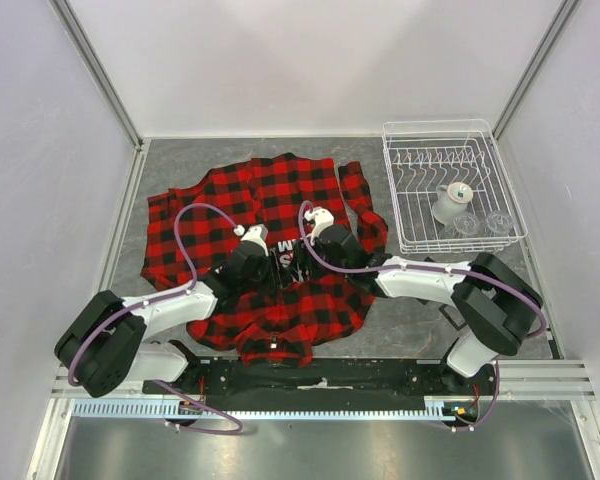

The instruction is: Remove the brooch from the garment

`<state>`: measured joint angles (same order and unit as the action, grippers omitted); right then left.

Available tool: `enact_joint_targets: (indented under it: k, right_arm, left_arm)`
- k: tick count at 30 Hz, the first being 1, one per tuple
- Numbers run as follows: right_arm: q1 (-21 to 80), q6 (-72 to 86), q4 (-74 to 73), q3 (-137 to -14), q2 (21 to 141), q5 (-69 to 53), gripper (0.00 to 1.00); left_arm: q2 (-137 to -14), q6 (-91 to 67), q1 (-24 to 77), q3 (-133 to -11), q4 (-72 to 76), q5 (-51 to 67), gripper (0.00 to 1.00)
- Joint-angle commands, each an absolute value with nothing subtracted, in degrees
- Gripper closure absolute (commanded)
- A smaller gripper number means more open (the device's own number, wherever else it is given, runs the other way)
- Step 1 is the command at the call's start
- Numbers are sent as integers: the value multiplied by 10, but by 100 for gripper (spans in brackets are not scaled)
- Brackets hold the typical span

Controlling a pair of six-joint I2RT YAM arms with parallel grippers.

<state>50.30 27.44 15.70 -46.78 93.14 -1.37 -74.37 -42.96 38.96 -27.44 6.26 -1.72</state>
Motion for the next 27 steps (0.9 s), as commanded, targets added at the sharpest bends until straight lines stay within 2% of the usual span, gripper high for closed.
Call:
enact_joint_targets:
  k: [1, 4, 9, 16, 23, 27]
  right_arm:
    - [504, 236, 76, -532, 893, 8, 34]
    - [504, 226, 54, -565, 910, 9, 30]
    - [504, 253, 45, -625, 976, -38, 31]
    - [507, 303, 71, -536, 965, -30, 39]
    - [555, 263, 11, -533, 940, 81, 45]
    - [587, 258, -43, -554, 963, 166, 41]
  left_arm:
    - [-717, -423, 387, -262, 102, -3, 55]
    - [-686, -439, 387, -232, 106, -4, 55]
    - [-603, -460, 387, -192, 93, -8, 55]
    - [-505, -472, 387, -172, 44, -39, 56]
    - [-495, -475, 387, -160, 54, -41, 56]
    - [-485, -477, 387, -159, 51, -39, 57]
